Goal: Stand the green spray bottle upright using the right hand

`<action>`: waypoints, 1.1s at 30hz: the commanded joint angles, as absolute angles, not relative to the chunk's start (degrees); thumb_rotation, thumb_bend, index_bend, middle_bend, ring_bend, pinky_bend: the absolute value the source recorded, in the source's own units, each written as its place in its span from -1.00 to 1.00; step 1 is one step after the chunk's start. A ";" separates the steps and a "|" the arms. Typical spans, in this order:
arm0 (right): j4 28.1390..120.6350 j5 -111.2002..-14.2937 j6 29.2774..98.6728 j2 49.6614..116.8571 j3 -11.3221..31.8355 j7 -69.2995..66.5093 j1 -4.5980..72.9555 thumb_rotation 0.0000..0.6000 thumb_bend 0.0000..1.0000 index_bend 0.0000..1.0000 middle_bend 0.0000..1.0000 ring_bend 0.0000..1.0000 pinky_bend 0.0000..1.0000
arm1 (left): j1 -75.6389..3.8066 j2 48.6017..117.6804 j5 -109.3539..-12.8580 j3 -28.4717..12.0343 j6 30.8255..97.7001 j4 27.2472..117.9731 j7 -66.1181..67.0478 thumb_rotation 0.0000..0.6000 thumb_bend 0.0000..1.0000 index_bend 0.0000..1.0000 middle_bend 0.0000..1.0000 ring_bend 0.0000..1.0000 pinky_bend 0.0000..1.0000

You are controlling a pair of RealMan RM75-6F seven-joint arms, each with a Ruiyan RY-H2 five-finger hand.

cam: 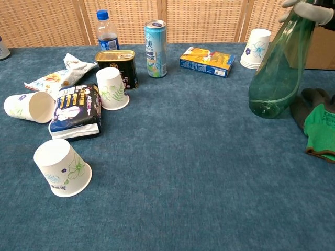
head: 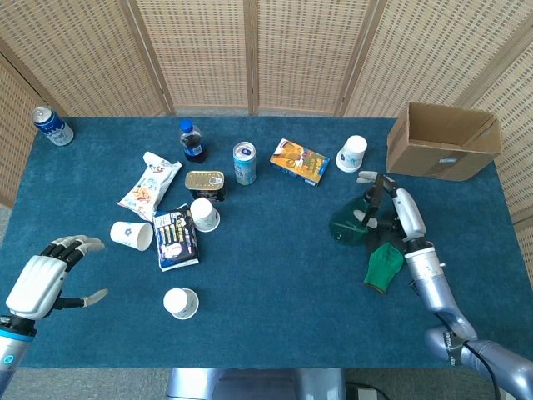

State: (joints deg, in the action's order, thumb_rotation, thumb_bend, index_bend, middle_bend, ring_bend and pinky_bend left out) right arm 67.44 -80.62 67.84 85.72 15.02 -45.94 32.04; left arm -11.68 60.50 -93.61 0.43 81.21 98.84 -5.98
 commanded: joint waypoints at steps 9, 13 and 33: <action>66.20 -80.60 68.79 84.80 14.22 -47.61 30.48 0.08 -0.57 -0.55 -0.38 -0.62 -0.63 | -12.12 60.58 -93.80 0.35 80.78 99.71 -4.95 0.63 -0.64 -0.48 -0.43 -0.53 -0.56; 65.80 -80.90 69.40 84.35 13.72 -48.40 29.69 0.09 -0.57 -0.56 -0.38 -0.62 -0.63 | -12.28 60.65 -93.89 0.39 80.56 100.06 -4.50 0.63 -0.64 -0.48 -0.43 -0.53 -0.56; 64.43 -80.04 72.90 76.42 10.51 -47.41 21.56 1.00 -0.53 -0.14 -0.15 -0.39 -0.34 | -9.98 60.71 -92.17 0.85 82.99 99.82 -4.23 0.63 -0.63 -0.47 -0.42 -0.53 -0.58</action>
State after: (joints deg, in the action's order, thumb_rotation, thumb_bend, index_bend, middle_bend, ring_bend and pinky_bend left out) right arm 64.96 -80.45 72.56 77.37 10.91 -48.85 22.48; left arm -10.07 60.75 -92.29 0.78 82.91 99.94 -4.14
